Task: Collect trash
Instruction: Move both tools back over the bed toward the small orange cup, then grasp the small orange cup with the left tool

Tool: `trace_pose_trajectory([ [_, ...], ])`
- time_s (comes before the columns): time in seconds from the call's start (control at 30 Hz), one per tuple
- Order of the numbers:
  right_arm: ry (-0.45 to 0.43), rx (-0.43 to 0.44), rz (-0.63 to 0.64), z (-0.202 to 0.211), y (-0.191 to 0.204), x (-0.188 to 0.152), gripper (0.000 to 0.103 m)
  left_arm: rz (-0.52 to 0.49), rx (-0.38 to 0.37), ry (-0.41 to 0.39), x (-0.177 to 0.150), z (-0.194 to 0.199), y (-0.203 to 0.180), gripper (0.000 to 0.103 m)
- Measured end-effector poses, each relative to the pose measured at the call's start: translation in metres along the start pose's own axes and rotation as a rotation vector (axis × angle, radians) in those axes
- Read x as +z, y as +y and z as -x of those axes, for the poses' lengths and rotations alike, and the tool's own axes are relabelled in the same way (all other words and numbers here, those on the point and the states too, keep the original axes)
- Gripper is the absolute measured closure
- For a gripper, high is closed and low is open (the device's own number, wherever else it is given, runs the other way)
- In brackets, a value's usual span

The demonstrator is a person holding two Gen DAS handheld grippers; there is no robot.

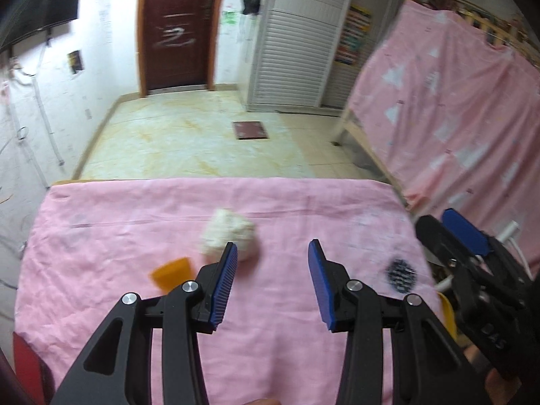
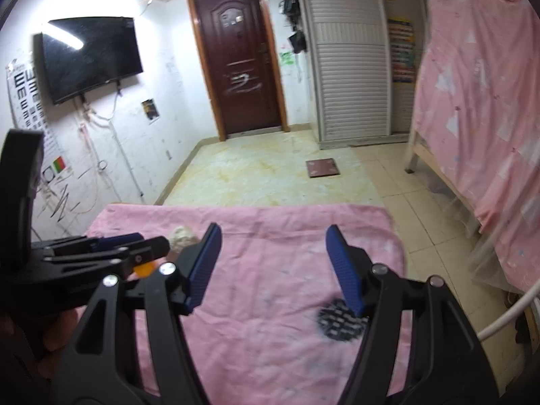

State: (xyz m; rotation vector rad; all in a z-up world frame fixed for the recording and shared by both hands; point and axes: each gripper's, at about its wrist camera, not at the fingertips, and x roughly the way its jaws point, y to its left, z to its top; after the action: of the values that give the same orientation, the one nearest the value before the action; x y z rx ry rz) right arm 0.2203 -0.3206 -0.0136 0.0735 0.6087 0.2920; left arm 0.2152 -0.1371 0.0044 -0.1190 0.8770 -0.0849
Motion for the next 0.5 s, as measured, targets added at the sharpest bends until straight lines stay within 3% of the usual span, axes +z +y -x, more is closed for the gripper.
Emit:
trace_pose_trajectory([
  [0.2,0.034,0.048,0.047,-0.022,0.029,0.006,0.041,0.056,0.070,0.025,0.000,-0.012,0.037,0.063],
  [0.5,0.089,0.088,0.081,-0.050,0.055,0.008,0.041,0.092,0.090,0.096,-0.008,-0.037,0.064,0.063],
])
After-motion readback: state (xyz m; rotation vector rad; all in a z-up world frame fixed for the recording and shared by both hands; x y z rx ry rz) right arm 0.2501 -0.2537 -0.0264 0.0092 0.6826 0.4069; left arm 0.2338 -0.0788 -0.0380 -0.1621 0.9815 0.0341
